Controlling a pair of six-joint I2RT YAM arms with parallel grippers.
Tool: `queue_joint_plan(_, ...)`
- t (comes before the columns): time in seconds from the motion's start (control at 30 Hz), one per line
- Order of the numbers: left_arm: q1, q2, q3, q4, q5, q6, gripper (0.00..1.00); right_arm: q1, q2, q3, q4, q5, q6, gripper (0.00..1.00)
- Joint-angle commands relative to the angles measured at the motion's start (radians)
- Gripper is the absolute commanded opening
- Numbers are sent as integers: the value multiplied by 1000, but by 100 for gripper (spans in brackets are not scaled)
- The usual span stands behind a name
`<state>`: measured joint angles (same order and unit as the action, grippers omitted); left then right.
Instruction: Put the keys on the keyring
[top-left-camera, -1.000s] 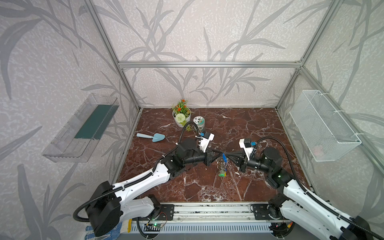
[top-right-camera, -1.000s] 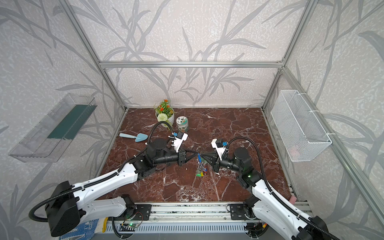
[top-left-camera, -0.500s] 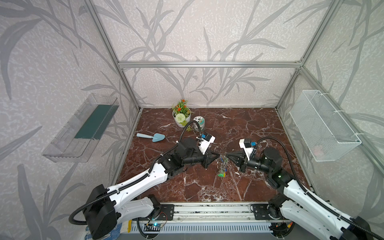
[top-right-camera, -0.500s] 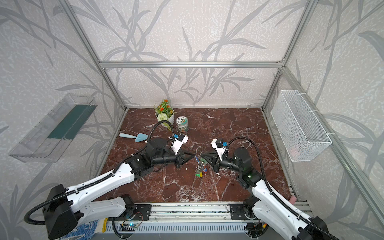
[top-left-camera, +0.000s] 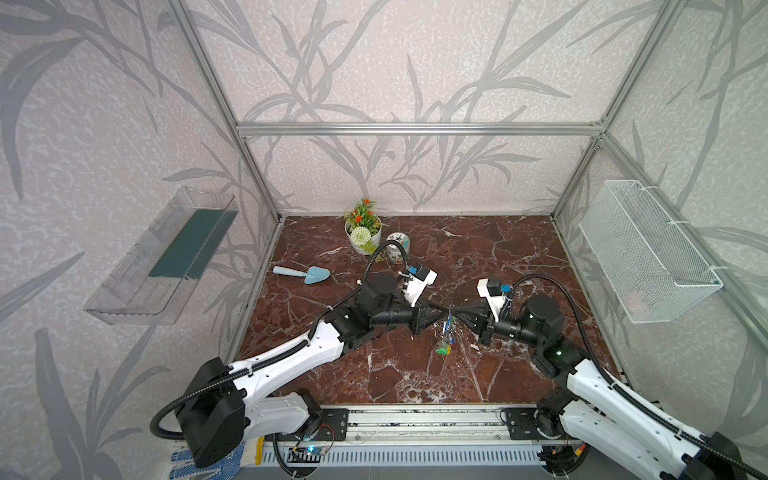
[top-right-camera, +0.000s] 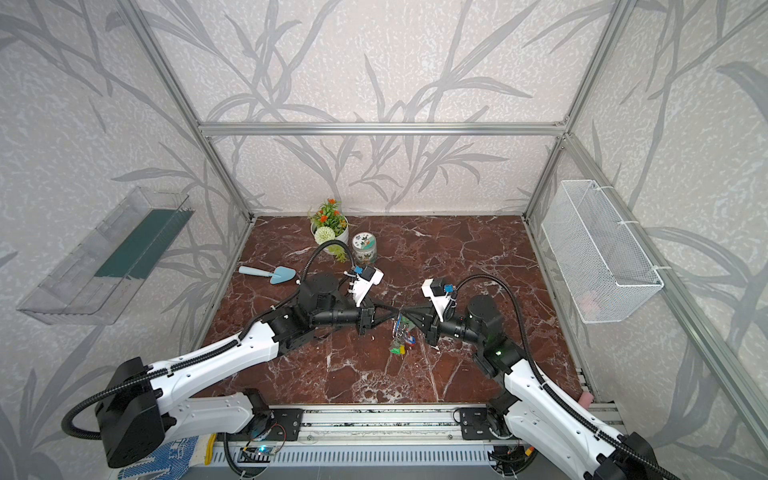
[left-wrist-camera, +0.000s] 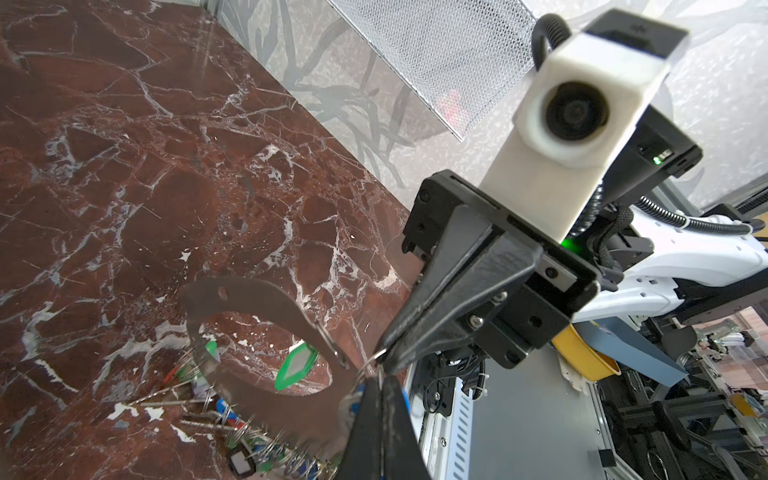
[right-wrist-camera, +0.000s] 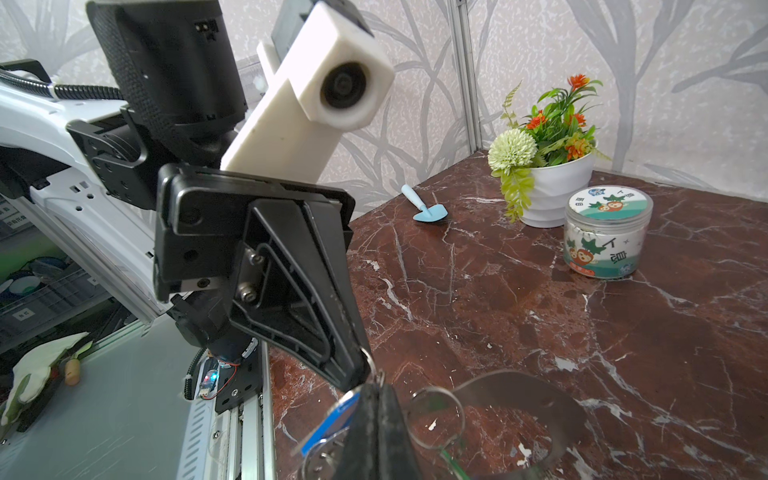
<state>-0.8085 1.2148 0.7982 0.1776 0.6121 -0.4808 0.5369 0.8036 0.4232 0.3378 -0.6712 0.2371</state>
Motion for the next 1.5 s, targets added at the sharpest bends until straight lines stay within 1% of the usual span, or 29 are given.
queue_joint_plan(0.0,1,1,13,51,2,-25,0,7,-15,9,57,-9,-10,0)
queue_joint_plan(0.17,1,13,18,38,-4,-27,0,8,-18,10,55,-9,-10,0)
queue_joint_plan(0.3,1,23,35,-15,-15,-8,0,9,-19,9,55,-8,-11,0)
queue_joint_plan(0.53,1,26,37,-41,-61,-17,0,9,-16,9,57,-10,-12,0)
queue_joint_plan(0.83,5,25,31,-18,-81,-64,0,11,-21,8,55,-12,-13,0)
queue_joint_plan(0.97,3,25,20,41,-33,-87,0,13,-19,6,53,-10,-16,0)
queue_joint_plan(1.1,4,15,17,64,-24,-94,0,16,-18,6,51,-8,-19,0)
queue_joint_plan(1.3,5,20,21,40,-43,-85,0,16,-18,6,51,-6,-20,0)
queue_joint_plan(1.47,6,12,21,2,-79,-77,0,17,-17,6,51,-6,-20,0)
